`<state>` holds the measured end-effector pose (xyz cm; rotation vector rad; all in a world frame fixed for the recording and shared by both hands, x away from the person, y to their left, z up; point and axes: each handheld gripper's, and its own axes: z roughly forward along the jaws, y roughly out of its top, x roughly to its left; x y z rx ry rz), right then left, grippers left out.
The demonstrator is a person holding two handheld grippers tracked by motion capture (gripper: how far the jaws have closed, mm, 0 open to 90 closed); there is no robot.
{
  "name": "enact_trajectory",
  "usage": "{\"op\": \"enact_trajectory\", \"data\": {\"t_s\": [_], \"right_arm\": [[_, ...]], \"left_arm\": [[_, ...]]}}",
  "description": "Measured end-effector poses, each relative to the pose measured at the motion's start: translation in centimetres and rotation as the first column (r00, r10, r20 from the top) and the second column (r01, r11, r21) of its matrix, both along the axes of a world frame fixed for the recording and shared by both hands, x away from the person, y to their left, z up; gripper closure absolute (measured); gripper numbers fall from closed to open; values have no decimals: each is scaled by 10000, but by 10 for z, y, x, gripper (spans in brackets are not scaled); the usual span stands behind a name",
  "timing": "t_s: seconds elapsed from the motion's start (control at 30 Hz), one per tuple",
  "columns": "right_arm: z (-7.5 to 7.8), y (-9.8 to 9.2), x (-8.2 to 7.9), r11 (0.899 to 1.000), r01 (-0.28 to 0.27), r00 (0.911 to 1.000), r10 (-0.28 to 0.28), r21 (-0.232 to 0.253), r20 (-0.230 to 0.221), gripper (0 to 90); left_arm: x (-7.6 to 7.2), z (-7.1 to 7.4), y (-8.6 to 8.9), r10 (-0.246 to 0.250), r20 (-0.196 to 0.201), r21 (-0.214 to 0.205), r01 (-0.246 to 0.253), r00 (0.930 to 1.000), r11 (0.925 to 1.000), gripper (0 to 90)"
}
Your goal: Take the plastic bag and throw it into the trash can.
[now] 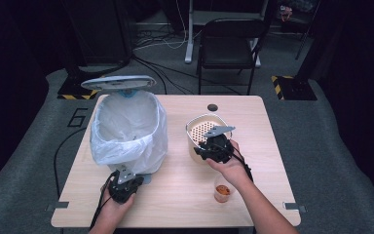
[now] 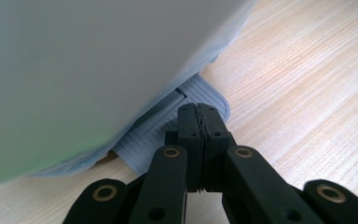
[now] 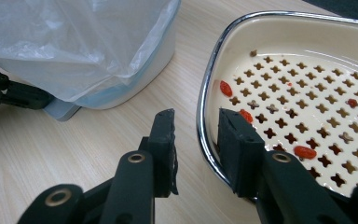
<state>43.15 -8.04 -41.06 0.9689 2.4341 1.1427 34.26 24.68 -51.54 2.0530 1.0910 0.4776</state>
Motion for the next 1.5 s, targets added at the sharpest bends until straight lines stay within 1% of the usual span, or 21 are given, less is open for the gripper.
{"op": "enact_trajectory", "data": {"t_s": [0.1, 0.17, 0.2, 0.23, 0.37, 0.43, 0.5, 0.57, 0.7, 0.77, 0.8, 0.83, 0.87, 0.93, 0.97, 1.07, 1.13, 1.23, 1.33, 1.43, 1.5], "right_arm": [[0, 0, 1, 10000, 31, 10000, -31, -37, -49, 690], [0, -1, 2, 10000, 22, 9999, -22, 53, -115, 717], [0, -1, 1, 9999, 56, 9997, -52, 160, -240, 733], [0, -1, 1, 9997, -2, 9995, 9, 226, -319, 740], [0, 2, -4, 9996, -248, 9989, 254, 136, -404, 742], [0, 4, -7, 9989, -450, 9983, 454, 117, -368, 749], [1, 5, -12, 9986, -510, 9970, 518, 157, -568, 756], [1, 7, -16, 9971, -746, 9957, 753, 139, -533, 757], [3, 10, -26, 9961, -863, 9937, 876, 205, -700, 756], [4, 11, -31, 9956, -911, 9933, 926, 234, -696, 753], [4, 11, -33, 9949, -973, 9928, 988, 248, -672, 750], [5, 11, -35, 9946, -1009, 9926, 1023, 242, -662, 748], [5, 12, -38, 9944, -1022, 9921, 1039, 272, -704, 746], [6, 12, -42, 9933, -1128, 9913, 1143, 258, -659, 743], [6, 13, -44, 9931, -1147, 9910, 1162, 250, -662, 742], [5, 13, -50, 9915, -1279, 9898, 1292, 254, -608, 739], [5, 13, -55, 9914, -1265, 9894, 1285, 330, -682, 738], [4, 13, -61, 9888, -1424, 9871, 1452, 441, -675, 738], [4, 15, -68, 9874, -1524, 9859, 1548, 415, -636, 735], [3, 17, -75, 9864, -1590, 9847, 1615, 410, -658, 730], [3, 17, -78, 9855, -1648, 9838, 1672, 412, -648, 730]], "left_arm": [[0, 0, 0, -10, 5, 6, 10, 10000, 10000, 889], [0, 0, 0, -5, 7, 2, 5, 10000, 10000, 889], [0, 0, 0, -10, 7, 3, 10, 10000, 10000, 889], [0, 0, 0, -9, 6, 3, 9, 10000, 10000, 889], [0, 0, 0, -7, 15, 17, 7, 10000, 10000, 889], [0, 0, 0, -12, 7, 9, 12, 10000, 10000, 889], [0, 0, 0, -14, 14, 17, 14, 10000, 10000, 889], [0, 0, 0, -22, 21, 22, 22, 10000, 10000, 889], [0, 0, 0, -19, 19, 18, 19, 10000, 10000, 889], [-1, -1, -1, 217, -113, -92, -218, 9997, 9997, 889], [-1, -1, -1, 234, -114, -109, -235, 9997, 9997, 889], [0, 0, 0, -6, 25, 4, 6, 10000, 10000, 889], [0, 0, 0, -6, 21, 17, 6, 10000, 10000, 889], [-1, -1, -1, 207, -81, -96, -208, 9998, 9997, 889], [0, 0, 0, 4, 15, -12, -4, 10000, 10000, 889], [0, 0, 0, 22, -8, -36, -22, 10000, 10000, 889], [-1, -1, -1, 242, -119, -117, -243, 9996, 9996, 889], [-1, 0, -1, 158, -82, -33, -158, 9998, 9999, 889], [0, 0, 0, -18, 13, 30, 18, 10000, 10000, 889], [-1, 0, 0, 58, -29, -12, -58, 10000, 10000, 889], [0, 0, 1, -89, 12, 158, 89, 10000, 9998, 889]]}}
